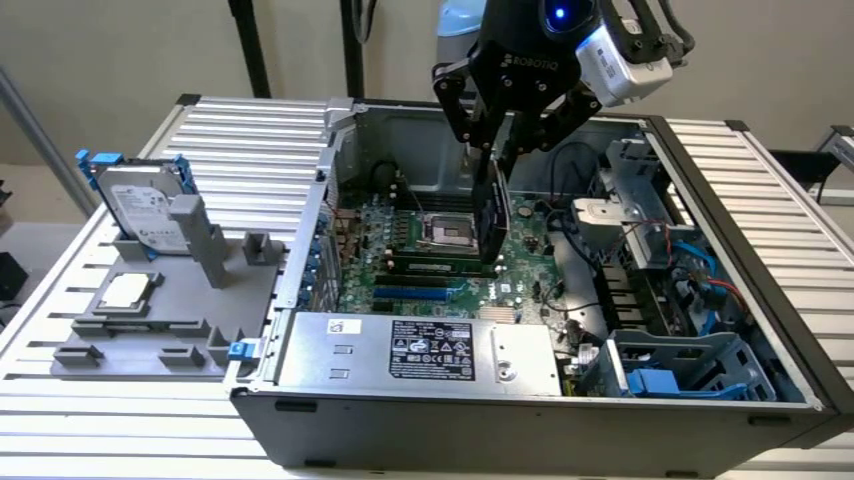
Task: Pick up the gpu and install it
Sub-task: 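Pick up the gpu and move the gpu toward the slot, then insert the gpu into the slot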
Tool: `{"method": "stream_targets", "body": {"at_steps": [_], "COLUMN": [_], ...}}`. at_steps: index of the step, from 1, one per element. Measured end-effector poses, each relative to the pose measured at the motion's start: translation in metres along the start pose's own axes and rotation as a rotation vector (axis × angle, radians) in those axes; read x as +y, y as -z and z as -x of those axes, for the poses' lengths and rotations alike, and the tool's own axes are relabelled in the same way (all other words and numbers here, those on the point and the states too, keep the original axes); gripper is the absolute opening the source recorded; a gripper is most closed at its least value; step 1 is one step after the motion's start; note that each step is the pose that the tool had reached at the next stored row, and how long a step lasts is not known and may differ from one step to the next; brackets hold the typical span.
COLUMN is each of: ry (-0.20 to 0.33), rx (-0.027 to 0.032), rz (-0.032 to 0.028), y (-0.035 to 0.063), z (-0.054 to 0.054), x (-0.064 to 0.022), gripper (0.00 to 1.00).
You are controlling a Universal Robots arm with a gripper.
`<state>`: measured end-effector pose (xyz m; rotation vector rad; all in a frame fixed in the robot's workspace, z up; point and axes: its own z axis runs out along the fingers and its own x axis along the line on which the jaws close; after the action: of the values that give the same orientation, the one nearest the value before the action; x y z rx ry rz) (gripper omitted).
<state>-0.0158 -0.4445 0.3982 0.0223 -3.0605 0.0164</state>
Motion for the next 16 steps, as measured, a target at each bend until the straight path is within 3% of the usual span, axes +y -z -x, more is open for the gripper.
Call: {"method": "stream_targets", "body": {"at_steps": [16], "ry": [0.006], "rx": [0.0004], "rz": [-0.0005], "y": [0.0], "z": [0.0006], "x": [-0.0001], "gripper": [0.27]}}
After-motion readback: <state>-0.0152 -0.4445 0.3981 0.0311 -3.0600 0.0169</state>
